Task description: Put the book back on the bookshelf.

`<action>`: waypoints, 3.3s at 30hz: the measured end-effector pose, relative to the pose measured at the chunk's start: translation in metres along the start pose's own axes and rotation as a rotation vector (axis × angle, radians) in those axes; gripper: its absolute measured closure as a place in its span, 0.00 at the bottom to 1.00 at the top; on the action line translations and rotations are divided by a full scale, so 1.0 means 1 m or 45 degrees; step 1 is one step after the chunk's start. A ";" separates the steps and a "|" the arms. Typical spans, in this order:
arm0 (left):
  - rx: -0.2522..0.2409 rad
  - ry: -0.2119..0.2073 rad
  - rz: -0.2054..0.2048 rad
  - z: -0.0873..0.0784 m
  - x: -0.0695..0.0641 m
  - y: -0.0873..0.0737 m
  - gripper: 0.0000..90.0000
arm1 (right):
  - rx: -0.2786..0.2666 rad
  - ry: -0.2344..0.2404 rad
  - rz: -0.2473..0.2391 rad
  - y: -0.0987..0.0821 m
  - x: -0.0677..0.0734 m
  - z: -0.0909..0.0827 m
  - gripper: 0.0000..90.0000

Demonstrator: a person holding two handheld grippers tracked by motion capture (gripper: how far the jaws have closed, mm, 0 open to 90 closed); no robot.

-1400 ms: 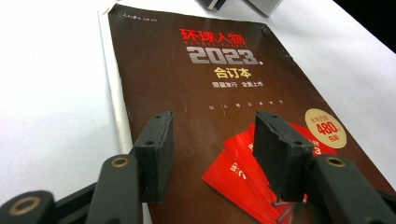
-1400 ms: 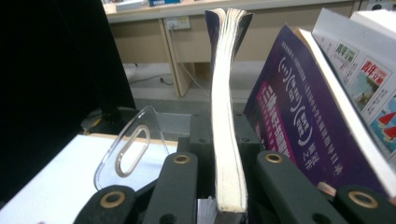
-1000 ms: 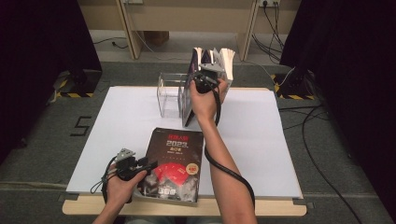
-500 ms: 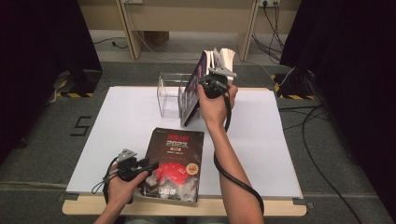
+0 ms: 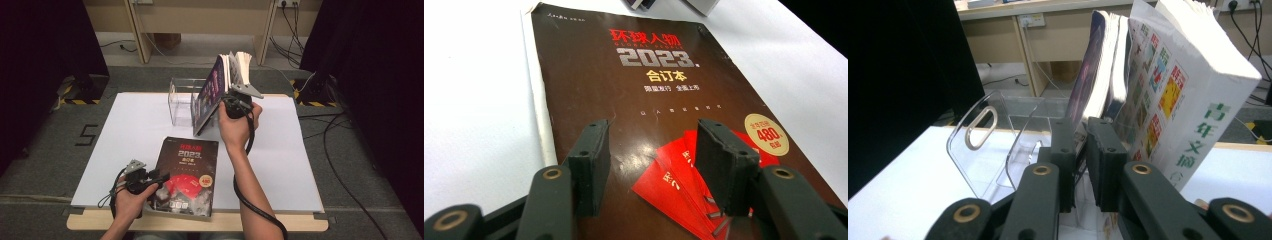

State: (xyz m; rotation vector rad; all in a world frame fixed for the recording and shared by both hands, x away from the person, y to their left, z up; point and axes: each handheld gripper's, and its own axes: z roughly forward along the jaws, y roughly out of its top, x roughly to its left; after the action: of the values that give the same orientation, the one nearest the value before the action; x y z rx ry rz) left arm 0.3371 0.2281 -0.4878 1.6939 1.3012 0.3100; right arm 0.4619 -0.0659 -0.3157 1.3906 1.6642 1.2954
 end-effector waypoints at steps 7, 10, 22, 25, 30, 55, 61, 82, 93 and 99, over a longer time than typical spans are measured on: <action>-0.002 0.000 0.001 0.000 0.000 0.000 0.53 | 0.044 0.005 0.005 -0.007 -0.002 0.005 0.96; -0.003 -0.001 -0.001 0.000 0.000 0.000 0.53 | 0.038 -0.003 0.002 -0.006 -0.003 0.008 0.97; -0.008 -0.004 0.001 -0.001 0.000 0.001 0.53 | 0.043 -0.034 0.019 -0.002 -0.008 0.016 0.97; -0.008 -0.004 0.001 -0.001 0.000 0.001 0.53 | 0.045 -0.033 0.022 -0.001 -0.008 0.017 0.96; -0.010 -0.005 0.000 -0.001 0.000 0.001 0.53 | 0.042 -0.024 0.036 -0.002 -0.008 0.015 0.91; -0.014 -0.005 -0.004 -0.001 0.001 0.002 0.53 | 0.069 -0.028 0.116 0.009 -0.012 0.037 0.73; -0.013 -0.003 -0.004 -0.001 0.002 0.002 0.53 | 0.093 -0.050 0.115 0.012 -0.010 0.046 0.75; -0.012 -0.004 -0.003 -0.001 0.002 0.002 0.53 | 0.092 -0.036 -0.010 0.022 0.015 0.056 0.81; -0.018 -0.004 -0.010 -0.002 0.004 0.003 0.53 | 0.090 -0.009 -0.086 0.030 0.023 0.058 0.84; -0.009 0.000 -0.011 -0.001 0.004 0.001 0.53 | 0.057 -0.062 -0.181 0.031 0.029 0.054 0.85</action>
State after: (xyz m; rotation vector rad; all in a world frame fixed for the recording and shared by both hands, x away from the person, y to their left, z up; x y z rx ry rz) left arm 0.3393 0.2321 -0.4877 1.6823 1.3056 0.3093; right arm 0.5135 -0.0230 -0.3009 1.2940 1.7353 1.1419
